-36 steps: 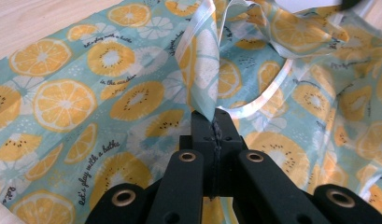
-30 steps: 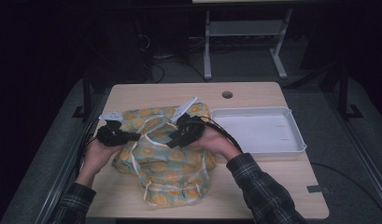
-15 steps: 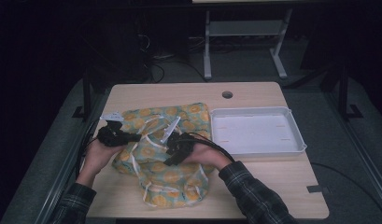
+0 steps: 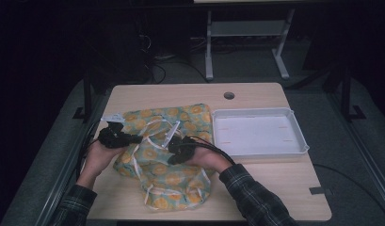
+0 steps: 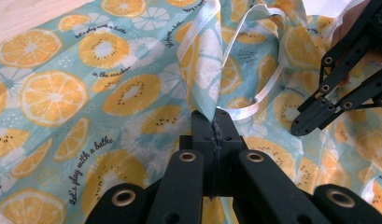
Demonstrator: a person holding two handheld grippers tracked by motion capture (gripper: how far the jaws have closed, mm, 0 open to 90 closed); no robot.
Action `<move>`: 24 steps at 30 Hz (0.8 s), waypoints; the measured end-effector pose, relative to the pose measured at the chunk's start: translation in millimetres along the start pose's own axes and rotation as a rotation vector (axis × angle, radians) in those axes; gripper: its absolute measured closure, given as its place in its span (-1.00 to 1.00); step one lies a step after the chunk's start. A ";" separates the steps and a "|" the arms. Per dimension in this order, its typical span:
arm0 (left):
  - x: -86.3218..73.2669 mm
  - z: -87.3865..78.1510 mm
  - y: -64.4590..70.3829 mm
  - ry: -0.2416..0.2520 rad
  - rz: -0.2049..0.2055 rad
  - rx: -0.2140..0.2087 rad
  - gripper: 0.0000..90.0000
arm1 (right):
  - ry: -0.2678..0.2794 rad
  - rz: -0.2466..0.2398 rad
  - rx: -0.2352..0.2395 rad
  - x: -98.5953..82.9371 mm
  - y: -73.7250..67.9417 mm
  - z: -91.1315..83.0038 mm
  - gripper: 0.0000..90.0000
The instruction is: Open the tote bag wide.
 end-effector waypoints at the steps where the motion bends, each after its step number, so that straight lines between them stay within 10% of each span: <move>1: 0.1 -0.1 0.2 0.000 0.001 0.000 1.00 | 0.008 -0.004 -0.004 0.4 -0.2 -1.9 0.94; 5: -0.1 0.6 0.0 -0.003 -0.002 -0.003 1.00 | 0.040 -0.026 -0.035 6.4 -5.1 -3.5 0.35; 10: -0.2 2.1 1.6 -0.006 -0.003 -0.010 1.00 | 0.029 -0.040 -0.060 14.0 -8.1 3.8 0.25; 24: -1.7 3.6 1.4 -0.028 -0.001 -0.024 0.99 | -0.012 -0.020 -0.046 13.3 -6.0 21.8 1.00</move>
Point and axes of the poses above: each handheld gripper's, and its own axes: z roughly forward along the jaws, x roughly out of its top, y roughly to its right, the point moved 3 cm from there along z, roughly forward along the jaws, and after that the axes turned 7 degrees about -z, right-handed, at the moved point
